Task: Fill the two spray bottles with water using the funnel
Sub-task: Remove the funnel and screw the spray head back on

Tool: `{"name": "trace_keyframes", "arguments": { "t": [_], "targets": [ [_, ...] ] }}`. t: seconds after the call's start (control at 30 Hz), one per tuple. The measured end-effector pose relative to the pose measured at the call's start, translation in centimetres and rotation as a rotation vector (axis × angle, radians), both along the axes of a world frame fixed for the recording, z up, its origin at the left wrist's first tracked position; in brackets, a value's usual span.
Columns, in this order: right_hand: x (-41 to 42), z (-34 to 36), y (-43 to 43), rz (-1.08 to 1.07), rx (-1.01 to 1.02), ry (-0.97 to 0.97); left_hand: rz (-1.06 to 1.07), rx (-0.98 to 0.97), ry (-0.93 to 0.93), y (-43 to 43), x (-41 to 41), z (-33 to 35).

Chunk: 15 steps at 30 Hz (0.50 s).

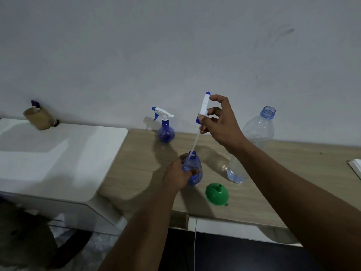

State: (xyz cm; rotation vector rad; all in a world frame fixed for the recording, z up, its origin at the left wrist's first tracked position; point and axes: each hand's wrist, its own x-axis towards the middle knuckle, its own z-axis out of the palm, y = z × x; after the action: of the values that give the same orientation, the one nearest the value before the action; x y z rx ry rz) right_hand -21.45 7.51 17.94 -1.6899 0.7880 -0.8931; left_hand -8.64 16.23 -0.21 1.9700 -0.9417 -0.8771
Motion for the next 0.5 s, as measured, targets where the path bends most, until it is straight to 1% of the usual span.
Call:
{"name": "trace_keyframes", "arguments": {
  "t": [0.1, 0.17, 0.27, 0.43, 0.5],
  "targets": [
    [0.0, 0.8, -0.2, -0.005, -0.012, -0.036, -0.029, -0.002, -0.051, 0.2, 0.0, 0.0],
    [-0.1, 1.4, -0.4, -0.005, -0.047, -0.019, -0.043, -0.016, -0.092, 0.6, -0.1, 0.4],
    [-0.2, 1.5, -0.6, 0.007, -0.068, 0.018, -0.049, -0.014, -0.095, 0.7, -0.2, 0.7],
    [0.0, -1.5, -0.7, 0.028, -0.028, 0.078, -0.032, 0.031, -0.011, 0.1, 0.0, 0.1],
    [0.2, -3.5, -0.8, 0.029, 0.024, 0.089, -0.038, 0.026, 0.014, 0.0, 0.1, -0.1]
  ]
}}
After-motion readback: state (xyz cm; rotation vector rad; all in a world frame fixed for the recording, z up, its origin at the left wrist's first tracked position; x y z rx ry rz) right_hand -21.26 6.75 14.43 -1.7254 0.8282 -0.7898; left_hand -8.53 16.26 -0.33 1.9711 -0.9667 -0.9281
